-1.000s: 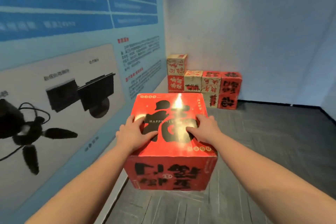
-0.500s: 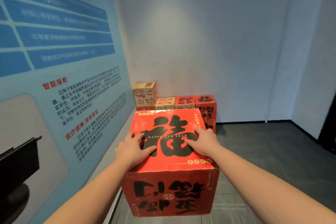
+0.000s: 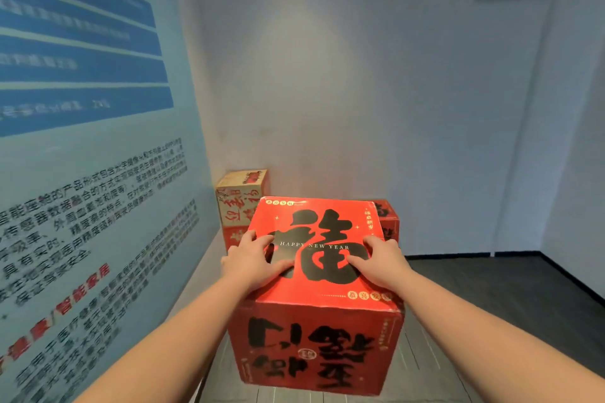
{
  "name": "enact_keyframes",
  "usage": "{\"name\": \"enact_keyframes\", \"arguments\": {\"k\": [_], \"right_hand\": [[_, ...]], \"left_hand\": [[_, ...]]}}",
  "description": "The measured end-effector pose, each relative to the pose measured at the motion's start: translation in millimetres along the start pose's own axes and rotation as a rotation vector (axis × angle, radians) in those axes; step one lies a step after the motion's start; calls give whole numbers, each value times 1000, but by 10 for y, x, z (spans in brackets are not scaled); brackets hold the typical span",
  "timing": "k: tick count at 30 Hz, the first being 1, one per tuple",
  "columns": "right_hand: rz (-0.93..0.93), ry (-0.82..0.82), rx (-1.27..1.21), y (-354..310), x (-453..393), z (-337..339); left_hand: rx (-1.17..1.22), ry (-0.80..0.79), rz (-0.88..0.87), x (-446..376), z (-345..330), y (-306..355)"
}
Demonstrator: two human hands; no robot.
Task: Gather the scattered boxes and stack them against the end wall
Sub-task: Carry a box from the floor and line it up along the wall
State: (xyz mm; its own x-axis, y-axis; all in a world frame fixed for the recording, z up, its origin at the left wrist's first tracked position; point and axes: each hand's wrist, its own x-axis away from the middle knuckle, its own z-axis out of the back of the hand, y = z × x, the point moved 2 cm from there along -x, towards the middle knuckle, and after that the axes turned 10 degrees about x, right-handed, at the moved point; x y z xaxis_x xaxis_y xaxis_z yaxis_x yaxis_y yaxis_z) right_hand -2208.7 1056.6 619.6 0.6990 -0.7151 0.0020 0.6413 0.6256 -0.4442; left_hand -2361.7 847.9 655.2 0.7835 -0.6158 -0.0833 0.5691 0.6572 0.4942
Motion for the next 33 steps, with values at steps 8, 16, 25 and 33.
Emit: {"name": "enact_keyframes", "arguments": {"k": [8,16,25,33], "right_hand": [[-85,79,-4,-68,-2085,149],[-61,83,50,217,-4273,129],[21,27,42,-11,-6242,98],[-42,77,40,-228,-7930,-151]], "left_hand": [[-2,-50,-99,-2365,-182,177],[-14,-29,-32,-4259,-813,491],[-15,0,46,-6095,-961,466],[-11,-16,-39,-8012,-1150,225]]}}
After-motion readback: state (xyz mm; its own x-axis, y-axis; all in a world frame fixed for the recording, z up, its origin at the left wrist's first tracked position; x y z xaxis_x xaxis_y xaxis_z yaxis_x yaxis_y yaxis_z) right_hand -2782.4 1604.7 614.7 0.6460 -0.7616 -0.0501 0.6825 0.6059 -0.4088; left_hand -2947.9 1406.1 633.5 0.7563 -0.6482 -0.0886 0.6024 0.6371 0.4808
